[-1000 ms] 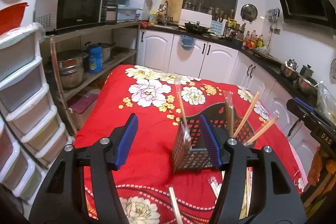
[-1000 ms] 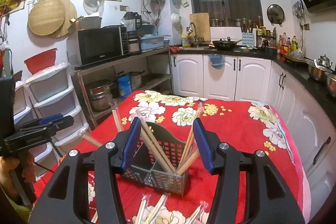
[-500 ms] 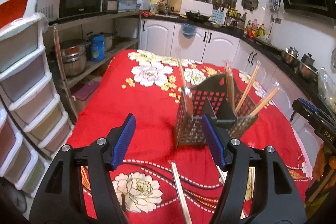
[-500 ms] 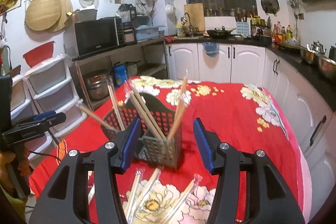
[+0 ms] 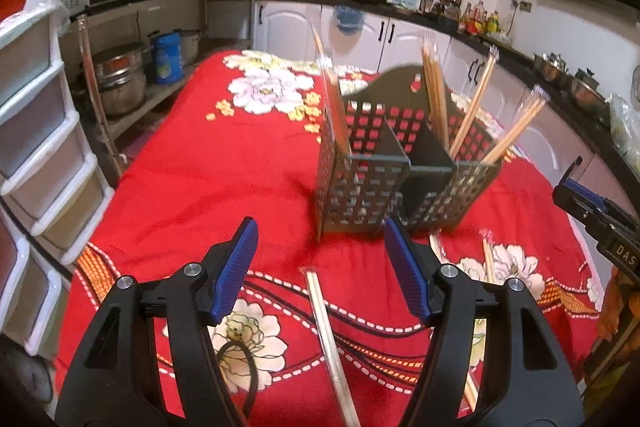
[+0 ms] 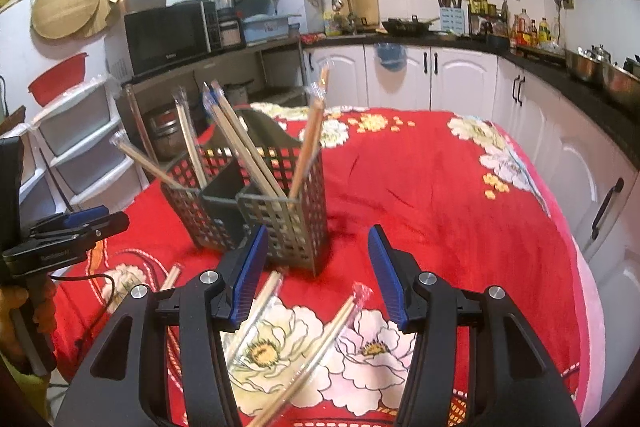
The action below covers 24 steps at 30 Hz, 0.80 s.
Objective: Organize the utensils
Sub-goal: 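Move both tools back down to the chopstick packs beside the caddy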
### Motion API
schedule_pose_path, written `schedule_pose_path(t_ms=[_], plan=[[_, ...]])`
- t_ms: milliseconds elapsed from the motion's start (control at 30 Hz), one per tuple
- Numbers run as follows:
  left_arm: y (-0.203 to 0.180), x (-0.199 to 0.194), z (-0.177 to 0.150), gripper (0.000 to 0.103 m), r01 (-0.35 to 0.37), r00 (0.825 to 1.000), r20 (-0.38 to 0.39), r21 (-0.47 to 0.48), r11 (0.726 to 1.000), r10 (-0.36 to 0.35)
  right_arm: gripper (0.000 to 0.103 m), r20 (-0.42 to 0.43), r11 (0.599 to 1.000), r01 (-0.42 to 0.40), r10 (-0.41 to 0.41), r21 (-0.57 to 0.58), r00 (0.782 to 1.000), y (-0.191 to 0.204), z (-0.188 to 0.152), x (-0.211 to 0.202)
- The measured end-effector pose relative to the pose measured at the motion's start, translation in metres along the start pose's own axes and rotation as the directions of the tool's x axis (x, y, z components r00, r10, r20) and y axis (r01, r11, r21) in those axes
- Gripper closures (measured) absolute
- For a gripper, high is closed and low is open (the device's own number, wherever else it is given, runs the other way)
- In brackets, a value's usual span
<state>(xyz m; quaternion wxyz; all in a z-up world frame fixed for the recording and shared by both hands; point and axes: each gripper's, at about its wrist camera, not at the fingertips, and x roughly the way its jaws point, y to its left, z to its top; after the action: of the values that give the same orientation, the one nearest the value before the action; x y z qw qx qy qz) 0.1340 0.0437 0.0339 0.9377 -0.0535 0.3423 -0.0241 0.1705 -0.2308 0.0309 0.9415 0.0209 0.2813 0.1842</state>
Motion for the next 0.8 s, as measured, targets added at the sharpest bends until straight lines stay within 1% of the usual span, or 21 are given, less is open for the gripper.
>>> schedule_pose_path(t_ms=[433, 667, 800], plan=[[-0.007, 0.036, -0.025, 0.046, 0.008, 0.995, -0.096, 0.012, 1.0, -0.007, 0.053, -0.101, 1.0, 0.019, -0.017, 0.014, 0.995, -0.012, -0.024, 0.034], [-0.009, 0.052, -0.034, 0.046, 0.006, 0.992, -0.129, 0.019, 1.0, -0.003, 0.053, -0.165, 0.999, 0.028, -0.023, 0.026, 0.986, -0.019, -0.037, 0.055], [-0.01, 0.061, -0.039, 0.046, -0.011, 0.989, -0.149, 0.032, 0.999, 0.016, 0.053, -0.21, 0.999, 0.031, -0.023, 0.038, 0.978, -0.022, -0.043, 0.069]])
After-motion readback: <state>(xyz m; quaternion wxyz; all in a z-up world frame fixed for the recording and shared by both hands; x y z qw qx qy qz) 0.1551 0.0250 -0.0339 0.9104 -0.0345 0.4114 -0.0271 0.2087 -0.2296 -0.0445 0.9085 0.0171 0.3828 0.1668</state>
